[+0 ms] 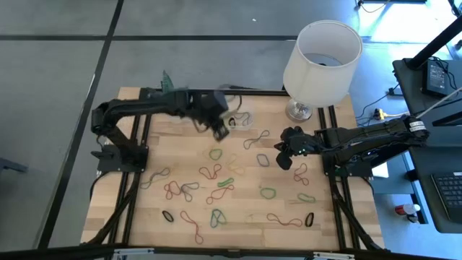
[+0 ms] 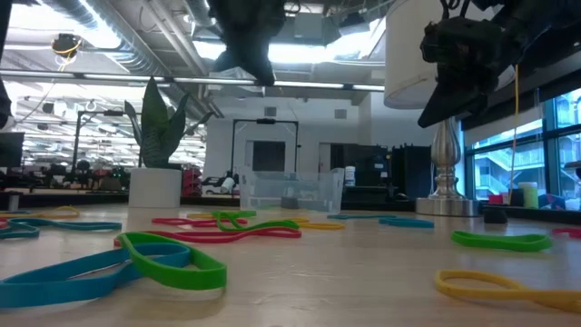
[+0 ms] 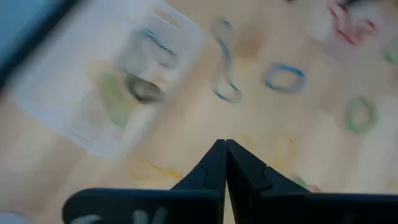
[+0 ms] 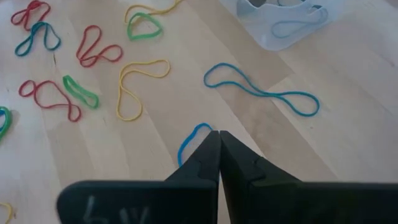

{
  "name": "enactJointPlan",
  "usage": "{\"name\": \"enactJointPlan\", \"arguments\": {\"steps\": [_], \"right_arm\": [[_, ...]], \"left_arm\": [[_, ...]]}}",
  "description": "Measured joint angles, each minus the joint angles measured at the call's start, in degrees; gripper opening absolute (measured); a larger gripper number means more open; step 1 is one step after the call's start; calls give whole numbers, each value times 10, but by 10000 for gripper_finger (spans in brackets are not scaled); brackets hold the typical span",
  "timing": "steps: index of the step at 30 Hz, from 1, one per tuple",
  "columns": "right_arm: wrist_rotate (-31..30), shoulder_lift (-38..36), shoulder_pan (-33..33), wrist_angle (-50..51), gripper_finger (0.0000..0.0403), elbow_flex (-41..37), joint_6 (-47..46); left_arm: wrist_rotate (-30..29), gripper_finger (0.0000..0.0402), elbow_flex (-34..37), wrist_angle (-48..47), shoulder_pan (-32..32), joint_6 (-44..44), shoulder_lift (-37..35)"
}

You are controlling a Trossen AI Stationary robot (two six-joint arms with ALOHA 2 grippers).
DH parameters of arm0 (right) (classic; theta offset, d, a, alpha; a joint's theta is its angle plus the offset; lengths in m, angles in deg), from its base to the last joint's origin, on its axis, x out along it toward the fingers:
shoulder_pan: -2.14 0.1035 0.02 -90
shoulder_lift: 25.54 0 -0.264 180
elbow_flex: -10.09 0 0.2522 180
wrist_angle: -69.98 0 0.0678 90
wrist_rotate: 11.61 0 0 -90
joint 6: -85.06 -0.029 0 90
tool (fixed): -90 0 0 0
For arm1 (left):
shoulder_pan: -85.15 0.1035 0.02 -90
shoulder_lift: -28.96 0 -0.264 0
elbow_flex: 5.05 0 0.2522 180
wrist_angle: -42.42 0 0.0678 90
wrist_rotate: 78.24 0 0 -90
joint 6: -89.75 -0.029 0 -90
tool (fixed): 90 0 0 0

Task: Pick and place rubber bands into bin
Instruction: Put the yellow rubber band into the transparent bin

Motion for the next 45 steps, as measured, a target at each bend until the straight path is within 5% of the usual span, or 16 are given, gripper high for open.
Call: {"name": "enactJointPlan", "arguments": {"steps": [12, 19, 30, 37, 45], "right_arm": [[12, 0, 47, 0, 3, 0, -53], [-2, 28, 108, 18, 2, 17, -179], [-14, 253, 139, 173, 0, 236, -238], [-13, 400, 121, 193, 13, 378, -132], [-3, 523, 72, 193, 70, 481, -24]], "left_arm": [[-18, 1, 195, 126, -156, 32, -19], [-44, 1, 334, 237, -178, 3, -135], [-44, 1, 494, 243, -178, -40, -377], [-43, 1, 539, 240, -177, -86, -465], [-43, 1, 559, 239, -177, -87, -495]]}}
